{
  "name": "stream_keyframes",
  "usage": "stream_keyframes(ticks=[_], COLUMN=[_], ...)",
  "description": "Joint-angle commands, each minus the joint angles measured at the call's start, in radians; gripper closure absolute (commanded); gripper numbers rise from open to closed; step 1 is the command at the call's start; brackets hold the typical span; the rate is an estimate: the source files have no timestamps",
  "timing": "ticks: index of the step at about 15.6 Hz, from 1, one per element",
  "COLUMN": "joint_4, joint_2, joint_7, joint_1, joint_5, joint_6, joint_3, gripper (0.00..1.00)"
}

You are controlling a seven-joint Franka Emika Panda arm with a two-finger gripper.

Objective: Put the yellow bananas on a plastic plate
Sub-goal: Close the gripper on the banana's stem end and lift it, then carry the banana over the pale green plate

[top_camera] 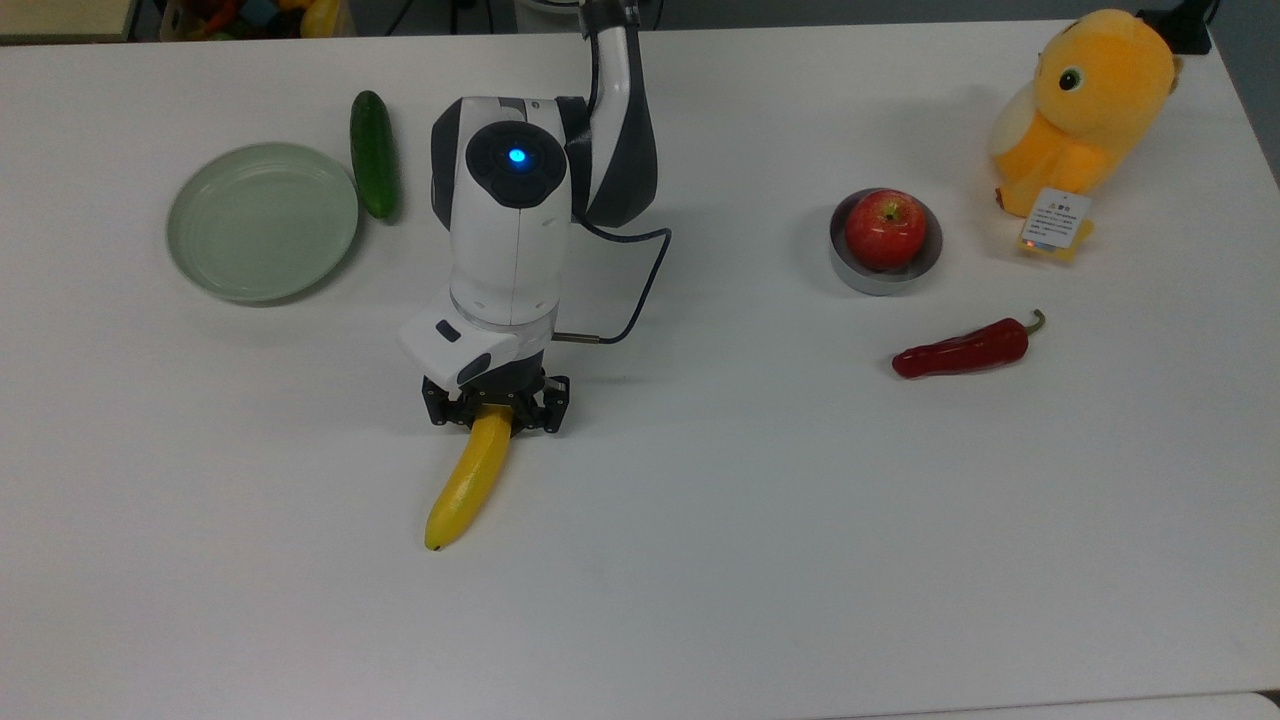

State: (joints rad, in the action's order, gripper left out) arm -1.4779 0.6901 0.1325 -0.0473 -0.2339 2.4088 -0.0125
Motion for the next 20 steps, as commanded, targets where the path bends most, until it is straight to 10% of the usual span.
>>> stream_keyframes(ticks=[1,8,20], joint_4=[-0.028,-0.309,-0.344], joint_2=[-0.075,-0.385,-0.501], joint_7=[0.024,-0.014,-0.05], joint_1=[0.041,0.093,0.201], joint_5=[-0.025,-0.024,-0.131], joint_6=[0.001,-0.086,-0.524], joint_3=[0.021,0.029,0.017], gripper=[0.78,0.78,0.75])
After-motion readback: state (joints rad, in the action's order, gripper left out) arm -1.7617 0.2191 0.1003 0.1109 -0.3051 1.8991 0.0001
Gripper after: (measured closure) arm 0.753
